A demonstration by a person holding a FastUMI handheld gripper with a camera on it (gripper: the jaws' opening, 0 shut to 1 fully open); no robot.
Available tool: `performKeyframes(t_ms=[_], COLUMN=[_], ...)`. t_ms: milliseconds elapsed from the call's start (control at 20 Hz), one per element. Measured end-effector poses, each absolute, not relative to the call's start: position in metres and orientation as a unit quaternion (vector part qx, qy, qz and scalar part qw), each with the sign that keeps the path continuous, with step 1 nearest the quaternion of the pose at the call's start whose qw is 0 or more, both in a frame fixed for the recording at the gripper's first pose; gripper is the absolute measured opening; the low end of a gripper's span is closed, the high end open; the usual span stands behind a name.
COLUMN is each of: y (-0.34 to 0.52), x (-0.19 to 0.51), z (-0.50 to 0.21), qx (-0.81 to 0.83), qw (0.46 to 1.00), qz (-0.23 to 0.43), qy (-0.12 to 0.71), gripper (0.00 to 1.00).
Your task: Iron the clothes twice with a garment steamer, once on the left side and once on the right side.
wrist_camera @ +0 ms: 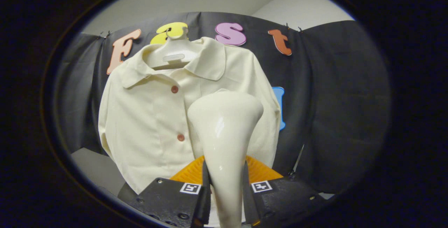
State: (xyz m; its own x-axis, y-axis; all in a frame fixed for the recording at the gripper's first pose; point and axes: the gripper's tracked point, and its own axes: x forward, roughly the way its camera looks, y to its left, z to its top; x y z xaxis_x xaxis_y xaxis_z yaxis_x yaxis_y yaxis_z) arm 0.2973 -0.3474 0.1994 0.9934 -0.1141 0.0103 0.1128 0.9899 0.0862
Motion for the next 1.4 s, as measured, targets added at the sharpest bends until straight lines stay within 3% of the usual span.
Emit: performKeyframes(t_ms=[600, 1400], y=[-0.343, -0.331], x=[0.323, 0.314], z=[0.175, 0.062], qx=[0.076, 0.107], qw=[0.996, 0.994], qz=[-0.037, -0.001], qy=[-0.030, 0.025], gripper=[0.39, 0.39])
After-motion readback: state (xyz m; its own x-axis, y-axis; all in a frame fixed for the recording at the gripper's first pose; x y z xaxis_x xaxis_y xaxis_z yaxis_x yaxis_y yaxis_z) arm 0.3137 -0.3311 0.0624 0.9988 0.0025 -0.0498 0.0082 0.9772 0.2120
